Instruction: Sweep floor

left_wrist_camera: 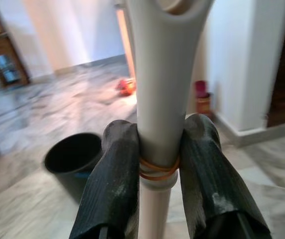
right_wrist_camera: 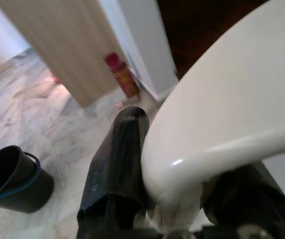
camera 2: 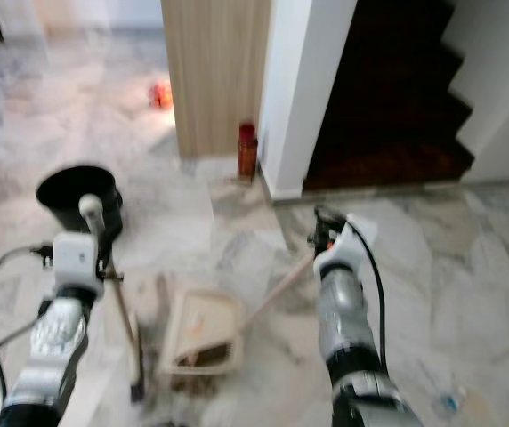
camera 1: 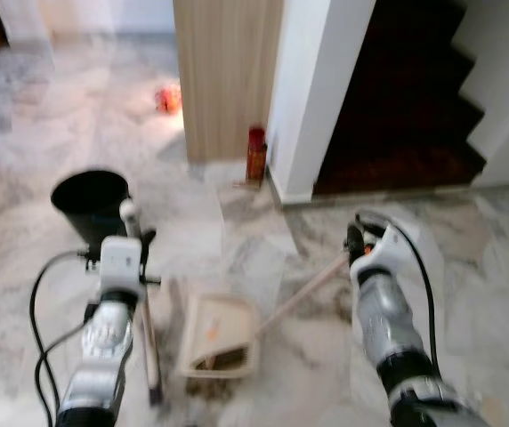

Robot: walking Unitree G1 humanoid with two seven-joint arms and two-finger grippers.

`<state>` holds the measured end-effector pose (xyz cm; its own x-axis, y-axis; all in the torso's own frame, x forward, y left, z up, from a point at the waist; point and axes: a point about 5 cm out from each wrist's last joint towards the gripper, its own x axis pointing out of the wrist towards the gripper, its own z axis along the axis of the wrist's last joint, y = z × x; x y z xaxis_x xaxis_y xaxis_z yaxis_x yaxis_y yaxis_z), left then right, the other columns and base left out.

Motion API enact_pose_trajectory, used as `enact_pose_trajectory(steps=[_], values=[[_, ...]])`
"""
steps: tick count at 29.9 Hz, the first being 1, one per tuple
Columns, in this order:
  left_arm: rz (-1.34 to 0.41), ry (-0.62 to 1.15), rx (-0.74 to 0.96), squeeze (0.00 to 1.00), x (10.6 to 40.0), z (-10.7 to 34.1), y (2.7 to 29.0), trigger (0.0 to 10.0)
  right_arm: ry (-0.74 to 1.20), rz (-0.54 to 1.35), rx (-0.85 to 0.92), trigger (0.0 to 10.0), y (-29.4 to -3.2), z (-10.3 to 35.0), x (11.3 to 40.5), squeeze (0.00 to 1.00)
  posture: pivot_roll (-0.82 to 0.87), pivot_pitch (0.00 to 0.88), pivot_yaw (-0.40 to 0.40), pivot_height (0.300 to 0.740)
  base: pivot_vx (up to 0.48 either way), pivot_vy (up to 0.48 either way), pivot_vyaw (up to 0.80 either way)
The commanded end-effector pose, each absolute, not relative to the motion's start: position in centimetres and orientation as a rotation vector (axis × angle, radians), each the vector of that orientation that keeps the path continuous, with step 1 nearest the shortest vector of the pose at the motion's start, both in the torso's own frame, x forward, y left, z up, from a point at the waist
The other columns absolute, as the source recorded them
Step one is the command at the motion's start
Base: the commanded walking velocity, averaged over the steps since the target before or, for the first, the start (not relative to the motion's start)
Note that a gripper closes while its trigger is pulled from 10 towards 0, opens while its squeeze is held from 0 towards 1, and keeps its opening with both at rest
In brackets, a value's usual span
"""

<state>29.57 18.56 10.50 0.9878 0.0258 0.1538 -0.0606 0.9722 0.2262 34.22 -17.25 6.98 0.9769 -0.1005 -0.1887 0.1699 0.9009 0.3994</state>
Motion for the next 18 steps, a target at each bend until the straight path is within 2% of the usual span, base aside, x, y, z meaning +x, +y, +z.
enact_pose_trajectory(steps=[1, 18], values=[[0.04, -0.192, 0.245, 0.0, 29.56, 11.44, 18.46, 10.0, 0.15, -0.155, 0.435, 10.0, -17.83, 7.58, 34.58, 0.0, 0.05, 0.082, -0.087, 0.74, 0.0, 0.0, 0.0], [0.036, -0.195, 0.239, 0.0, 28.98, 11.57, 18.48, 10.0, 0.174, -0.124, 0.439, 10.0, -17.55, 7.46, 34.56, 0.0, 0.05, 0.08, -0.084, 0.74, 0.0, 0.0, 0.0]])
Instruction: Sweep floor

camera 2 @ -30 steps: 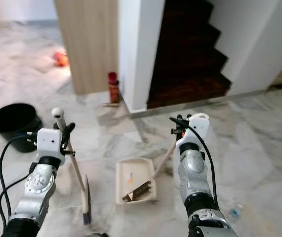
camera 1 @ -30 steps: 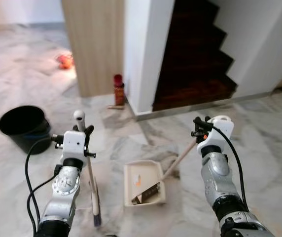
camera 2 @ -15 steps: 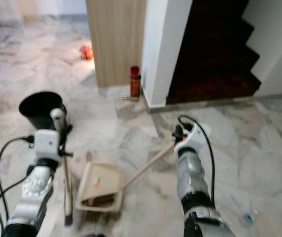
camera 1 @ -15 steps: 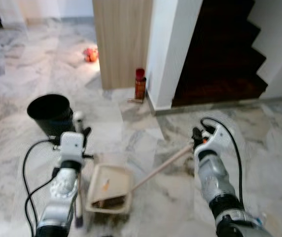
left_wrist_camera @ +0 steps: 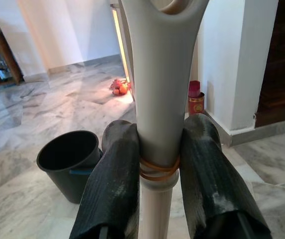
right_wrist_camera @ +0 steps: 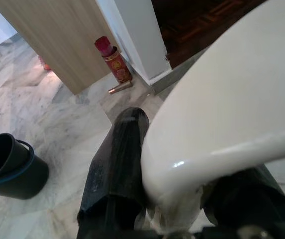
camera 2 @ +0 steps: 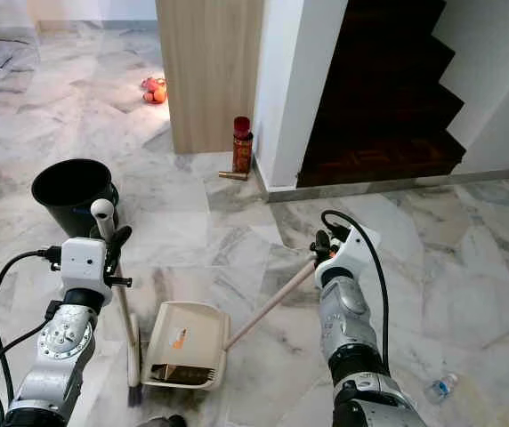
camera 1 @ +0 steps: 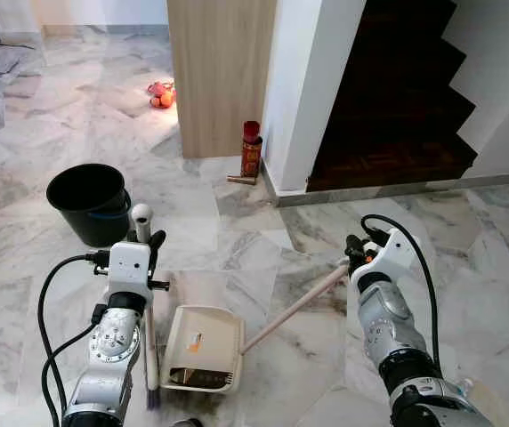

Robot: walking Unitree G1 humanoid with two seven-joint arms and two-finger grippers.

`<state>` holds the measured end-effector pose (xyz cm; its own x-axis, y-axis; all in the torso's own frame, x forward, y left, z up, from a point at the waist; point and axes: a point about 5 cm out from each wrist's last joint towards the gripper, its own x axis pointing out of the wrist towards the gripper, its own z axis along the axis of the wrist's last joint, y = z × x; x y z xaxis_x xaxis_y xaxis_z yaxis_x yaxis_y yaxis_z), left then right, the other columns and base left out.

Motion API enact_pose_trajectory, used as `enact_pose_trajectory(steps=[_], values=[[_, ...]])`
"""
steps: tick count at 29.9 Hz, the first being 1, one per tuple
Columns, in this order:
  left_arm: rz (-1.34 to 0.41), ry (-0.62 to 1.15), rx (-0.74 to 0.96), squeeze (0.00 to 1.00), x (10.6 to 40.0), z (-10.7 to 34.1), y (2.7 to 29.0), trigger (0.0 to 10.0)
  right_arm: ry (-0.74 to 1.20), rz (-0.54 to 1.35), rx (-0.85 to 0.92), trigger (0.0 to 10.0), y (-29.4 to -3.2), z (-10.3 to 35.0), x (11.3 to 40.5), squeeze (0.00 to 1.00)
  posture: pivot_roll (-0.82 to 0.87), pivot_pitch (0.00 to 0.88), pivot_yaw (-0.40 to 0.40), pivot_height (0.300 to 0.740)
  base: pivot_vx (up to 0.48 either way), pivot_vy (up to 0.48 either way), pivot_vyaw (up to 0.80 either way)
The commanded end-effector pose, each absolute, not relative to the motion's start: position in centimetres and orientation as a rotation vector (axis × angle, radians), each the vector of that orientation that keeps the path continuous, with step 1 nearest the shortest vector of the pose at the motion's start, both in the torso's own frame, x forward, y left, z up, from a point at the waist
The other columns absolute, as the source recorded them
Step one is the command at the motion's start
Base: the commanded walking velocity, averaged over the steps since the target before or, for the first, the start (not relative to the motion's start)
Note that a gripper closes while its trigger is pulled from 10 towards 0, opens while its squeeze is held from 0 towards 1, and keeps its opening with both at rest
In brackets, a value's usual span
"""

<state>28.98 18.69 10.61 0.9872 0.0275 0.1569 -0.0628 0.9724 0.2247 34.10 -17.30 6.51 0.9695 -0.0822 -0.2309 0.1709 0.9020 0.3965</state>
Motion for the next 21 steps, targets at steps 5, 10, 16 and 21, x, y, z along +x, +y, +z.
enact_pose_trajectory(steps=[5, 10, 16, 21], values=[[0.057, -0.164, 0.167, 0.0, 29.1, 11.2, 18.5, 10.0, 0.172, -0.116, 0.422, 10.0, -17.5, 7.5, 34.6, 0.0, 0.05, 0.078, -0.084, 0.74, 0.0, 0.0, 0.0], [0.047, -0.106, 0.146, 0.0, 29.5, 10.5, 18.2, 10.0, 0.152, -0.103, 0.41, 10.0, -17.4, 7.8, 34.6, 0.0, 0.05, 0.078, -0.084, 0.74, 0.0, 0.0, 0.0], [0.057, -0.052, 0.106, 0.0, 29.9, 9.9, 18.3, 10.0, 0.144, -0.097, 0.403, 10.0, -17.4, 7.8, 34.6, 0.0, 0.04, 0.075, -0.085, 0.74, 0.0, 0.0, 0.0], [0.059, -0.042, 0.096, 0.0, 29.9, 9.8, 18.2, 10.0, 0.149, -0.088, 0.4, 10.0, -17.3, 7.7, 34.6, 0.0, 0.04, 0.068, -0.081, 0.74, 0.0, 0.0, 0.0]])
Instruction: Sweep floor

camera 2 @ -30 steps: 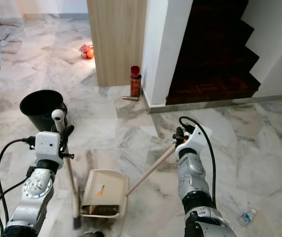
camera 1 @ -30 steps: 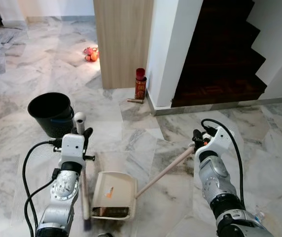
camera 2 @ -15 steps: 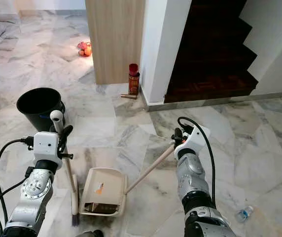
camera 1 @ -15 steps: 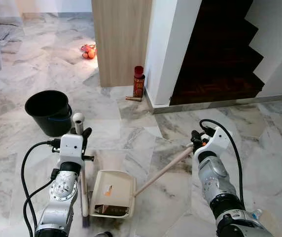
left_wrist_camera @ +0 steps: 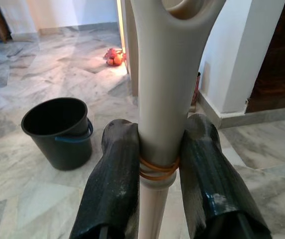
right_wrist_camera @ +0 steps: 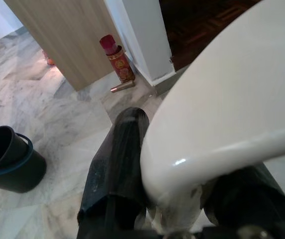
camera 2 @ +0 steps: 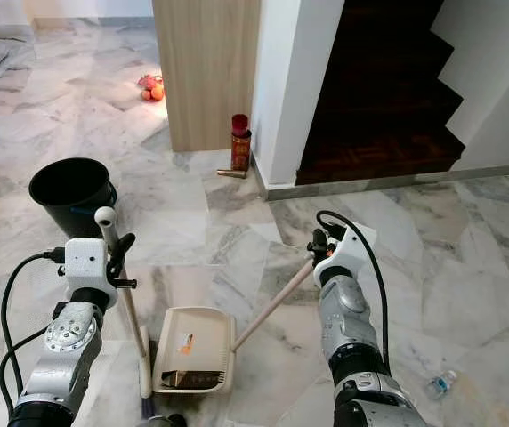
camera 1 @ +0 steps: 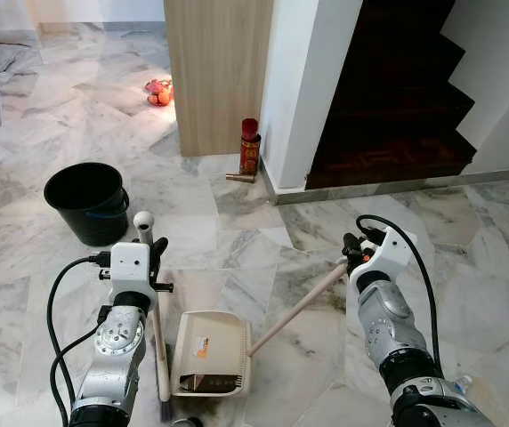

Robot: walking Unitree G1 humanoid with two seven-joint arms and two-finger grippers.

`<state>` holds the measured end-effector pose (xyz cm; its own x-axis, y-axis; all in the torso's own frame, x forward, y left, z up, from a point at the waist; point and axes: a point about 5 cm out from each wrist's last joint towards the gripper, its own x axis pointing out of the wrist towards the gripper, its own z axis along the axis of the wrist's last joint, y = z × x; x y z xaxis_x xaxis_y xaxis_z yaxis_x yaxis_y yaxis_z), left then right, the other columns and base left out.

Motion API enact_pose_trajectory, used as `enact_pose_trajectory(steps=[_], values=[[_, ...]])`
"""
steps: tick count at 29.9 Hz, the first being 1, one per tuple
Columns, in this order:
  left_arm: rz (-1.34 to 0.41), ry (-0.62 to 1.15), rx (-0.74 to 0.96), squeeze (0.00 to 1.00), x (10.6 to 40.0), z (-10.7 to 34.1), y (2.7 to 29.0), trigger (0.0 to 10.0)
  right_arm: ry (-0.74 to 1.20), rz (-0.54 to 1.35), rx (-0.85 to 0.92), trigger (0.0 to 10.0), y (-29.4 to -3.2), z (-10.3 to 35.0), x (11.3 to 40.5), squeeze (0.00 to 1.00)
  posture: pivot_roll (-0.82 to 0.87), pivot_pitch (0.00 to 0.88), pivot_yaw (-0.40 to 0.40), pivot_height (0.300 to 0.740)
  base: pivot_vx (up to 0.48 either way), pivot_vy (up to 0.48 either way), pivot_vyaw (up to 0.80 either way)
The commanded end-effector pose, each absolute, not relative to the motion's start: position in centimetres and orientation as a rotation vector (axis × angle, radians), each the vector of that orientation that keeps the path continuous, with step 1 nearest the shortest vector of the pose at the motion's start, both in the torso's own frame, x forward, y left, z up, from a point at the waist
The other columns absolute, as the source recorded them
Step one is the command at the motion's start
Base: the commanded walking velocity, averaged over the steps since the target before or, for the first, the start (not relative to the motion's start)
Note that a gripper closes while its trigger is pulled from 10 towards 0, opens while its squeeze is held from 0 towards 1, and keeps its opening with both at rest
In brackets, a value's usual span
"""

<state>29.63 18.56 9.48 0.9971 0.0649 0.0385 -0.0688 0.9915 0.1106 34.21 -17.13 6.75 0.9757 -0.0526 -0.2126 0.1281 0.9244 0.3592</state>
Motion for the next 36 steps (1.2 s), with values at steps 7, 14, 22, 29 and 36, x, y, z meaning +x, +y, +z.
enact_pose_trajectory(steps=[7, 14, 22, 29, 36], values=[[0.062, -0.051, 0.064, 0.0, 29.73, 9.96, 18.27, 10.0, 0.13, -0.064, 0.366, 10.0, -16.87, 7.88, 34.56, 0.0, 0.04, 0.062, -0.079, 0.74, 0.0, 0.0, 0.23], [0.062, -0.048, 0.061, 0.0, 29.74, 9.95, 18.4, 10.0, 0.126, -0.063, 0.376, 10.0, -16.8, 7.91, 34.55, 0.0, 0.05, 0.059, -0.075, 0.74, 0.0, 0.0, 0.8], [0.064, -0.049, 0.052, 0.0, 29.75, 10.01, 18.43, 10.0, 0.126, -0.065, 0.38, 10.0, -16.98, 7.85, 34.48, 0.0, 0.04, 0.066, -0.078, 0.74, 0.0, 0.0, 0.8], [0.067, -0.053, 0.054, 0.0, 29.72, 10.09, 18.55, 10.0, 0.143, -0.053, 0.382, 10.0, -16.84, 7.65, 34.45, 0.0, 0.04, 0.07, -0.081, 0.74, 0.0, 0.0, 0.36], [0.061, -0.062, 0.072, 0.0, 29.63, 10.25, 18.61, 10.0, 0.149, -0.045, 0.38, 10.0, -16.71, 7.6, 34.47, 0.0, 0.04, 0.073, -0.083, 0.74, 0.044, 0.0, 0.0]])
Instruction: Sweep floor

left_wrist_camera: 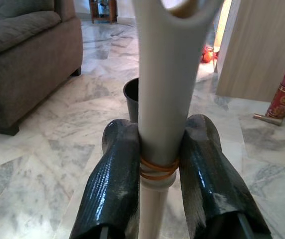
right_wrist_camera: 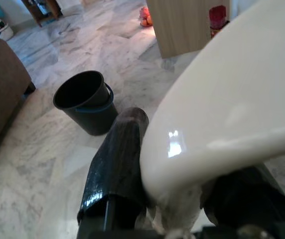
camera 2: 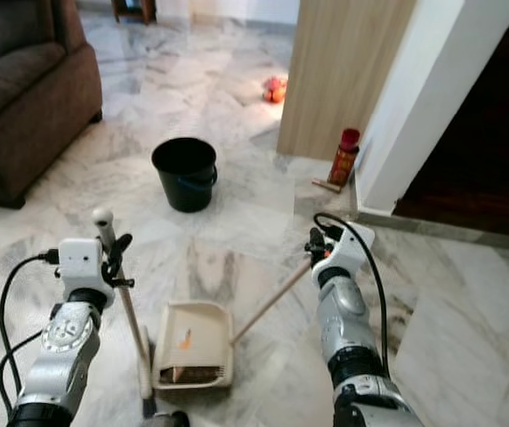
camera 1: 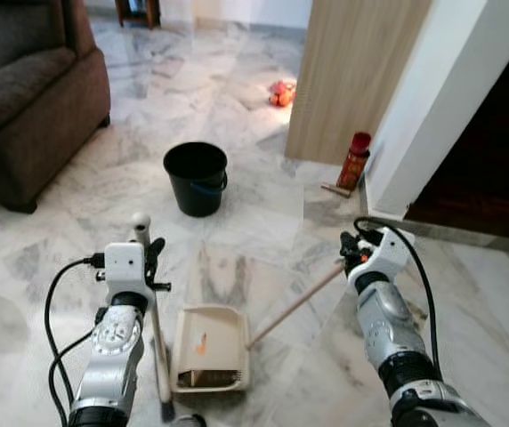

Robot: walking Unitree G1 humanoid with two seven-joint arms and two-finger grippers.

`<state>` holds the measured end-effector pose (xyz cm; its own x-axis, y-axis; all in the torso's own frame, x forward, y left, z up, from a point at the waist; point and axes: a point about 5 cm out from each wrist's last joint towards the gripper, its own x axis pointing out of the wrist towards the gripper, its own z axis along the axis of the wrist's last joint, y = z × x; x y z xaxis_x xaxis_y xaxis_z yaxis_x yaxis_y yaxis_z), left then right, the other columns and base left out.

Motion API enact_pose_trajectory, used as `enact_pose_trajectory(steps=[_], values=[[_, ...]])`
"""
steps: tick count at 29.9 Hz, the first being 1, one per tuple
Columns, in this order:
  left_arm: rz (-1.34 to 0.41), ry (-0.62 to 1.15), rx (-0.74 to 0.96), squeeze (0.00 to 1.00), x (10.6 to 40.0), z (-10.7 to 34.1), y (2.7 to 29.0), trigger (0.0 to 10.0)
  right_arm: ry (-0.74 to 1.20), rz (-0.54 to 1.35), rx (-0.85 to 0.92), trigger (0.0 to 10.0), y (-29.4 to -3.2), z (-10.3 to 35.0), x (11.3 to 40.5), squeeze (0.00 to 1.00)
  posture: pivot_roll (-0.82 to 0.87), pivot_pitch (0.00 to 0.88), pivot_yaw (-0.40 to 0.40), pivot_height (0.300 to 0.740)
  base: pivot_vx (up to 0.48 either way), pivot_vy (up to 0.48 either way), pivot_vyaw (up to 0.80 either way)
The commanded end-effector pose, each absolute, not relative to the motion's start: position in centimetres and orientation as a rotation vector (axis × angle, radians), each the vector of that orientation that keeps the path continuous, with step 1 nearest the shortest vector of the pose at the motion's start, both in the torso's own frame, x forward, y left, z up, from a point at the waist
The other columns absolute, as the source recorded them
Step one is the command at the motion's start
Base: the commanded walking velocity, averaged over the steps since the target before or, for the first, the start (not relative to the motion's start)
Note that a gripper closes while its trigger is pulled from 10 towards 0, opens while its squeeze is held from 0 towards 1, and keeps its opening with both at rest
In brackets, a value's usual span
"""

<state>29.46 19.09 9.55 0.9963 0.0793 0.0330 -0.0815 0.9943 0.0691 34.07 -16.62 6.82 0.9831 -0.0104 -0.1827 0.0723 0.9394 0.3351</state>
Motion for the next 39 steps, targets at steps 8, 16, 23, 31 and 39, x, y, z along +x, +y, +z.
enact_pose_trajectory(steps=[8, 16, 23, 31, 39], values=[[0.062, -0.059, 0.076, 0.0, 29.63, 10.24, 18.6, 10.0, 0.136, -0.026, 0.362, 10.0, -16.6, 7.8, 34.48, 0.0, 0.05, 0.08, -0.085, 0.74, 0.325, 0.0, 0.35], [0.06, -0.058, 0.081, 0.0, 29.63, 10.23, 18.58, 10.0, 0.144, -0.014, 0.369, 10.0, -16.51, 7.75, 34.49, 0.0, 0.05, 0.081, -0.084, 0.74, 0.325, 0.0, 0.1], [0.06, -0.057, 0.083, 0.0, 29.62, 10.22, 18.6, 10.0, 0.136, 0.003, 0.356, 10.0, -16.3, 7.86, 34.51, 0.0, 0.05, 0.082, -0.086, 0.74, 0.33, 0.0, 0.17], [0.062, -0.057, 0.085, 0.0, 29.64, 10.25, 18.59, 10.0, 0.141, 0.015, 0.364, 10.0, -16.1, 7.81, 34.49, 0.0, 0.05, 0.082, -0.086, 0.74, 0.33, 0.0, 0.64], [0.062, -0.058, 0.089, 0.0, 29.62, 10.28, 18.65, 10.0, 0.138, 0.028, 0.362, 10.0, -15.92, 7.87, 34.51, 0.0, 0.05, 0.085, -0.086, 0.74, 0.331, 0.0, 0.0]])
